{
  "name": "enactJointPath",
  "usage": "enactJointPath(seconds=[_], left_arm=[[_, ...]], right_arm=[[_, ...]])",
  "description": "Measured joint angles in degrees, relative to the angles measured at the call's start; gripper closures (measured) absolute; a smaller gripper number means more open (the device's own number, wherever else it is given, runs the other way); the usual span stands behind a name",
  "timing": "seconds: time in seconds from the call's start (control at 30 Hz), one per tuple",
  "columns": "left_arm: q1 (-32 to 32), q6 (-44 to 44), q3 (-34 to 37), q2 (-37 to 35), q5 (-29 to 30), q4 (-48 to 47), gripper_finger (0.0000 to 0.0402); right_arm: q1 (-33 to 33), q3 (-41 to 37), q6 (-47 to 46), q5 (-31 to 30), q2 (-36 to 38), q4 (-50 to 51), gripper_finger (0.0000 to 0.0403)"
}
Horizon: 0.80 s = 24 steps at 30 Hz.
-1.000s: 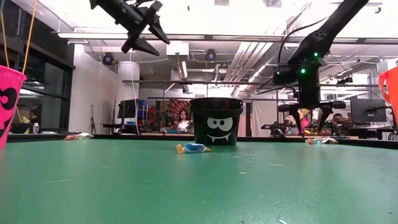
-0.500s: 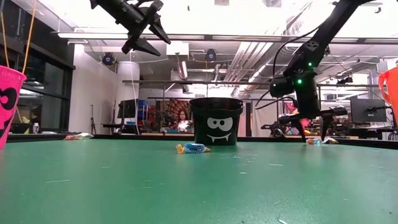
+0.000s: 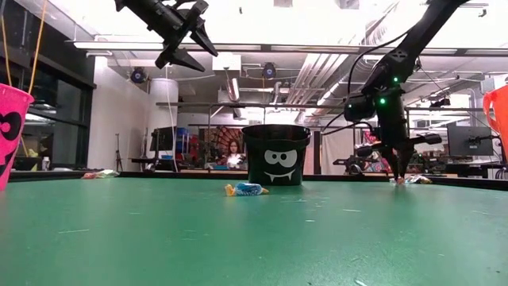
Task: Sort candy by brand, put in halloween buckets
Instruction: Put the red candy into the black bucket
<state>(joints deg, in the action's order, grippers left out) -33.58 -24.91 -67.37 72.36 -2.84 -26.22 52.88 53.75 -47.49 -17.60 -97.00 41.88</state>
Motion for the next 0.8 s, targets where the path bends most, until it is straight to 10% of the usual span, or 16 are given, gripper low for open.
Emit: enactJointPath(seconds=[0.8], left_arm=[[0.0,0.0,0.0,0.0,0.1,-0.7,0.0155]], right_arm=[[-7.3,-0.3,-0.2,-0.1,8.4,-1.7,0.0399]])
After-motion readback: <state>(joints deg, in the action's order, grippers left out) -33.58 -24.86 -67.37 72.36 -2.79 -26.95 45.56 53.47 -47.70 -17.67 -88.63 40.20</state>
